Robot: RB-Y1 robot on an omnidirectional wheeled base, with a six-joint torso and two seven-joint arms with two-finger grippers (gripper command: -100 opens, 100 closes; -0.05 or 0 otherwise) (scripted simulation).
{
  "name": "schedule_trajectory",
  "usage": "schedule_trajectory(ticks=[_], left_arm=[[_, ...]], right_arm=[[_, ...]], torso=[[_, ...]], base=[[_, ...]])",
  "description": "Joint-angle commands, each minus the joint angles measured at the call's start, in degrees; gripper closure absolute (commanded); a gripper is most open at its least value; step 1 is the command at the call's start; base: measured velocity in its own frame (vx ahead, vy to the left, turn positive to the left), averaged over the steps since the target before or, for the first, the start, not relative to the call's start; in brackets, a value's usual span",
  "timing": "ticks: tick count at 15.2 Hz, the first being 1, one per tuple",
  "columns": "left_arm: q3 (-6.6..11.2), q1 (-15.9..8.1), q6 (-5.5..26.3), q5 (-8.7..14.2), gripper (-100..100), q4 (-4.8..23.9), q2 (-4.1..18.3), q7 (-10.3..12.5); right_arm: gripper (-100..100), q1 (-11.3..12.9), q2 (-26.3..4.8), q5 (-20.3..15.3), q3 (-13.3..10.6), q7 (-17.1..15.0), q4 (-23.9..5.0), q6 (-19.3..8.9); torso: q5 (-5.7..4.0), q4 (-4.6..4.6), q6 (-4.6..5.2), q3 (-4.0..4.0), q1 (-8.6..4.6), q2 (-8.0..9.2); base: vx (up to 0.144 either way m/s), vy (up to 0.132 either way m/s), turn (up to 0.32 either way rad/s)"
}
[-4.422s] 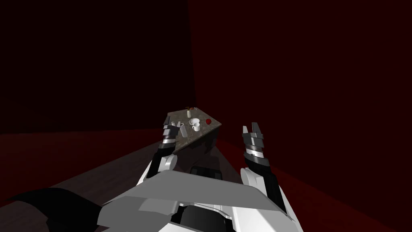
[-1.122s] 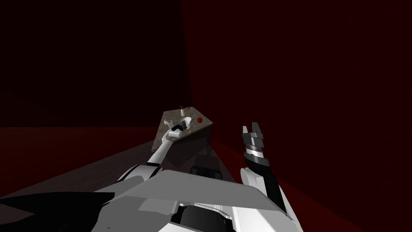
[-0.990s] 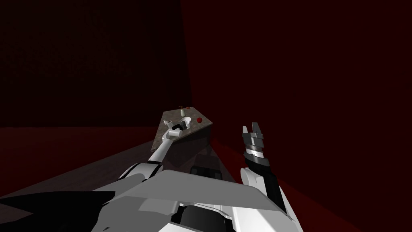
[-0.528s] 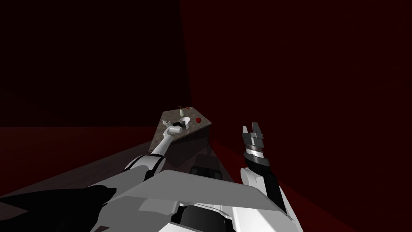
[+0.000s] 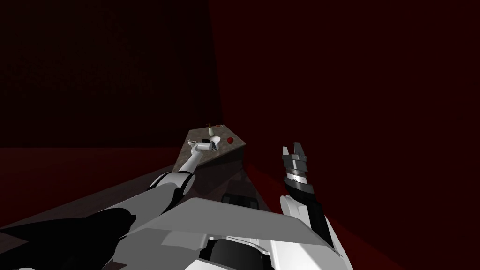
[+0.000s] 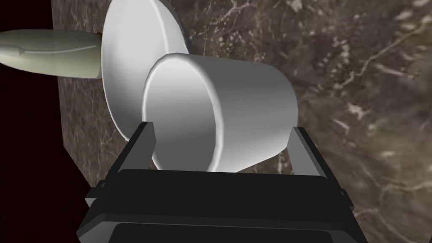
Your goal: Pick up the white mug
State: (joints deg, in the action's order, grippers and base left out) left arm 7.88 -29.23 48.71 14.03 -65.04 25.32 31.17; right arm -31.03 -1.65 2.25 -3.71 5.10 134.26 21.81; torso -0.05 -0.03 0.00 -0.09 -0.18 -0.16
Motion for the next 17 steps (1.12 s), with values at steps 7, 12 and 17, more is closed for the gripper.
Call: schedule_trajectory(ticks=[7,12,17], left_arm=[[1.03,-6.4,9.5,0.9,-100,8.1,1.7,3.0],[1.90,-11.4,15.5,1.6,-100,14.1,3.2,5.2],[2.72,-15.9,21.3,2.3,-100,19.0,4.5,7.3]], right_arm=[[0,0.0,0.0,0.0,0.0,0.0,0.0,0.0],[0,0.0,0.0,0.0,0.0,0.0,0.0,0.0],[0,0.0,0.0,0.0,0.0,0.0,0.0,0.0]], torso=[[0.01,0.00,0.00,0.00,0.05,0.00],[0.02,0.00,-0.01,-0.02,0.09,-0.04],[0.03,-0.02,-0.01,-0.02,0.13,-0.03]], base=[[0.032,-0.033,0.009],[0.041,-0.022,0.011],[0.041,-0.015,0.009]])
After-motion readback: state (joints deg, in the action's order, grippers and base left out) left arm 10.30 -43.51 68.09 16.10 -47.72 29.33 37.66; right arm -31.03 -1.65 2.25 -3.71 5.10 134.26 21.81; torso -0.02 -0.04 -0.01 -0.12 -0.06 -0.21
